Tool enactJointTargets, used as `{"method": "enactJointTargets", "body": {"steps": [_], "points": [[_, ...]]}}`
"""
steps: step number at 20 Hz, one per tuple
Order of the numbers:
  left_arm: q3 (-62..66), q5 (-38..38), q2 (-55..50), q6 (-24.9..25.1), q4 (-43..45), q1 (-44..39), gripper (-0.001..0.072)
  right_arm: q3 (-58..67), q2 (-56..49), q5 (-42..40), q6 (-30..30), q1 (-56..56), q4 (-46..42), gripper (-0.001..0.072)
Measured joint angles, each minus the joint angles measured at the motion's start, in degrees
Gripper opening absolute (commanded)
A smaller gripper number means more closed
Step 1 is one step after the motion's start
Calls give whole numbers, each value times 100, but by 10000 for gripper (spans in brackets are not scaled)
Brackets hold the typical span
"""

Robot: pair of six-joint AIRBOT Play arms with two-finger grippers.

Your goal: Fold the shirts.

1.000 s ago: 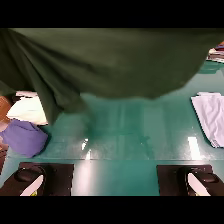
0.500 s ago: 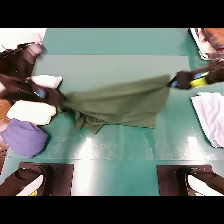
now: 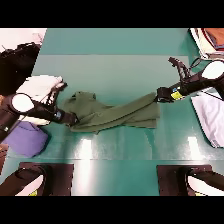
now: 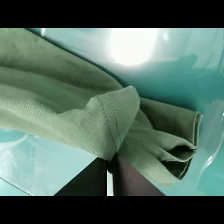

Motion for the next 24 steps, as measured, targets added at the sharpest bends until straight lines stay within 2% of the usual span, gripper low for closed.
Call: {"method": "enactJointTargets", "body": {"steps": [2, 5, 8, 14, 17, 18, 19, 20, 24], "points": [[466, 166, -4, 0, 420, 13, 429, 98, -11, -2, 0, 9, -2, 17], [1056, 739, -138, -352, 1228, 345, 430, 245, -17, -2, 2, 9, -7, 17], [1320, 1021, -660, -426, 1427, 975, 432, 315, -20, -4, 2, 9, -11, 17], [1456, 1064, -2260, 699, 525, 1563, 449, 350, -20, -17, 4, 9, -15, 18], [1471, 1078, -2798, 1027, 214, 1624, 435, 350, -20, -35, 4, 9, -15, 17], [1471, 1073, -2909, 1088, 170, 1635, 354, 350, -20, -39, 4, 9, -15, 18], [1478, 1078, -2994, 1134, 111, 1644, 215, 350, -20, -46, 2, 9, -15, 18], [1488, 1075, -3060, 1158, 70, 1646, 24, 350, -20, -50, 4, 9, -13, 17], [1805, 957, -3034, 1040, 26, 1659, 26, 378, 72, -68, 4, 9, -61, 17]]}}
